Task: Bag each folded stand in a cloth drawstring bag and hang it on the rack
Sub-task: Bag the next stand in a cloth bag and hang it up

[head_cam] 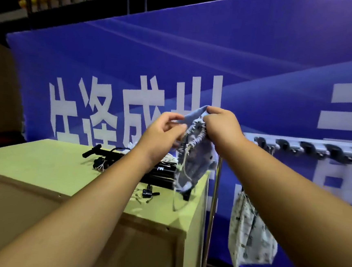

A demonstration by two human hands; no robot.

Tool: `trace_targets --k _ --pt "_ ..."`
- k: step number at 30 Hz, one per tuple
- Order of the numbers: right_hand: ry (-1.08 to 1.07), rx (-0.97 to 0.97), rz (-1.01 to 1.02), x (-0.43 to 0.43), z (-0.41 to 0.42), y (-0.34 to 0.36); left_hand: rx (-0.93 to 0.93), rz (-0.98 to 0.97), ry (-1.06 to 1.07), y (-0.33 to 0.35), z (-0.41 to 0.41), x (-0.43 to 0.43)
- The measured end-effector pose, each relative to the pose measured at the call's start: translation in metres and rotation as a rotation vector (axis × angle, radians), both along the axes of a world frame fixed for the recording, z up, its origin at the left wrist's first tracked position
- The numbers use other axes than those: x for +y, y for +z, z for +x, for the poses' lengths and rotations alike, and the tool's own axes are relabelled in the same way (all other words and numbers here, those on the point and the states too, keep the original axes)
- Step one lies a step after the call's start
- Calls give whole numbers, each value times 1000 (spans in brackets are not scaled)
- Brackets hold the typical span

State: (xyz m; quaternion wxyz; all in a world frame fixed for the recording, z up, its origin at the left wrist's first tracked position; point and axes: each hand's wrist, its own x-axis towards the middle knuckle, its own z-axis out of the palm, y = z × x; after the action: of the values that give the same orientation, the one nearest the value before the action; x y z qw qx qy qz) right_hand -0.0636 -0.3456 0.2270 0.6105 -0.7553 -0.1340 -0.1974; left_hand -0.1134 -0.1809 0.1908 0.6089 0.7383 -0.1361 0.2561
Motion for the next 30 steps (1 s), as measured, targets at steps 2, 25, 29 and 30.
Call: trace_targets --k 2,25,29,30 --pt "75 115 112 2 -14 -10 35 4 -107 -6 -21 -13" --pt "440 528 -629 -10 -68 -159 436 664 339 -102 -77 -5" --pt "432 612 -1110 4 -58 -175 408 949 481 -111 -73 21" --pt "443 652 -1137 6 -56 -176 424 1010 490 -111 -73 26"
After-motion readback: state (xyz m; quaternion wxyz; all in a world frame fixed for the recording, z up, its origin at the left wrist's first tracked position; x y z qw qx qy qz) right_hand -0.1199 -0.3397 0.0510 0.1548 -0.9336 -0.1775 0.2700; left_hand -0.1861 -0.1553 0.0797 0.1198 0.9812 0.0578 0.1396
